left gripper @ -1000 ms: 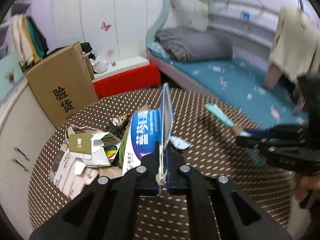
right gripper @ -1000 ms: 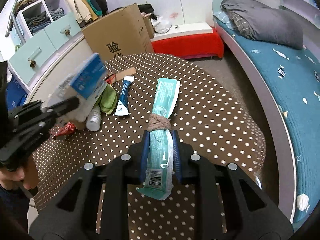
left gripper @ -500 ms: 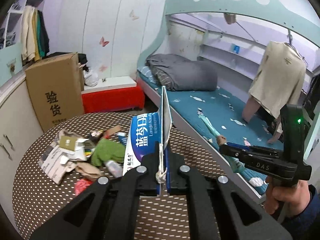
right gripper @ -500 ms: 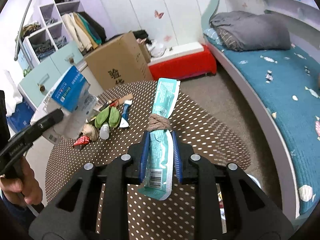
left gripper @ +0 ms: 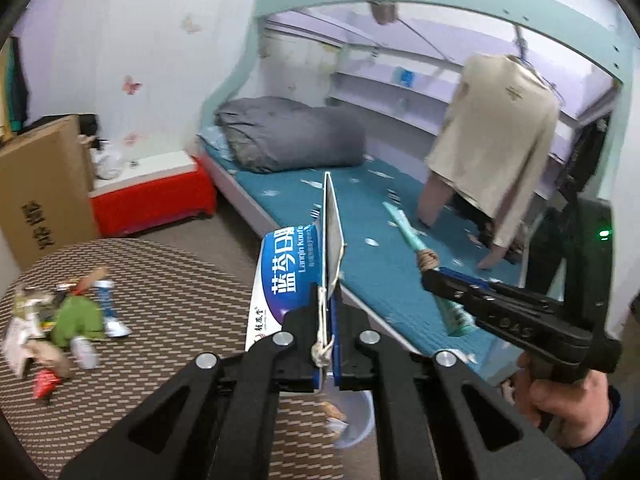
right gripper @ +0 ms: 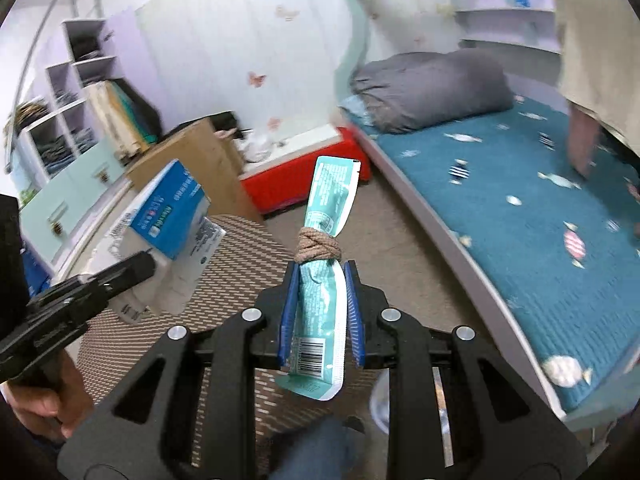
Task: Collect trash
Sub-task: 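Carry the toothpaste box and teal tube to the clear bin and release them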
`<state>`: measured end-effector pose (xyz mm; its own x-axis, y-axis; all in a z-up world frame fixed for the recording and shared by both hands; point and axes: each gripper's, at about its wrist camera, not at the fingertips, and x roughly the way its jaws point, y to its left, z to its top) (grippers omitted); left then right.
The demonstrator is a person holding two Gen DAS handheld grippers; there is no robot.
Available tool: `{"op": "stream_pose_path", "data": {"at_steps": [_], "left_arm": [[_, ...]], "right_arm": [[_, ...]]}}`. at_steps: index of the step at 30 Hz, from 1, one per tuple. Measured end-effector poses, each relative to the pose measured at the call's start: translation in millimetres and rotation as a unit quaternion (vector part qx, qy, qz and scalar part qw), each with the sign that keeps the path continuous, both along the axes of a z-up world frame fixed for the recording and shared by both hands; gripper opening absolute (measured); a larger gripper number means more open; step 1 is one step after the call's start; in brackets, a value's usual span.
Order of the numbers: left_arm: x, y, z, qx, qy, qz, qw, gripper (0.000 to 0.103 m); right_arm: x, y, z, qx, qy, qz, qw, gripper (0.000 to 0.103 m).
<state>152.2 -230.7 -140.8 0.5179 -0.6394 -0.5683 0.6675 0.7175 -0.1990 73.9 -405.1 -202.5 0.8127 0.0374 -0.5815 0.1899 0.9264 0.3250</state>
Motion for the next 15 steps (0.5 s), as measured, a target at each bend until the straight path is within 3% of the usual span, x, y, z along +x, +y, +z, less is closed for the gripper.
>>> {"op": "stream_pose_path", "data": {"at_steps": [8, 15], "left_arm": [[-13, -91, -58, 0.029, 0.069, -0.066, 0.9950, 0.004], [0, -145, -126, 0.107, 0.126, -0.075, 0.9834, 0.004]], "right_arm": [[-15, -67, -85, 0.050, 0.094, -0.063, 0.992, 0.023], [-2, -92, -151, 0.096, 0.158, -0.075, 0.980, 0.023]]}}
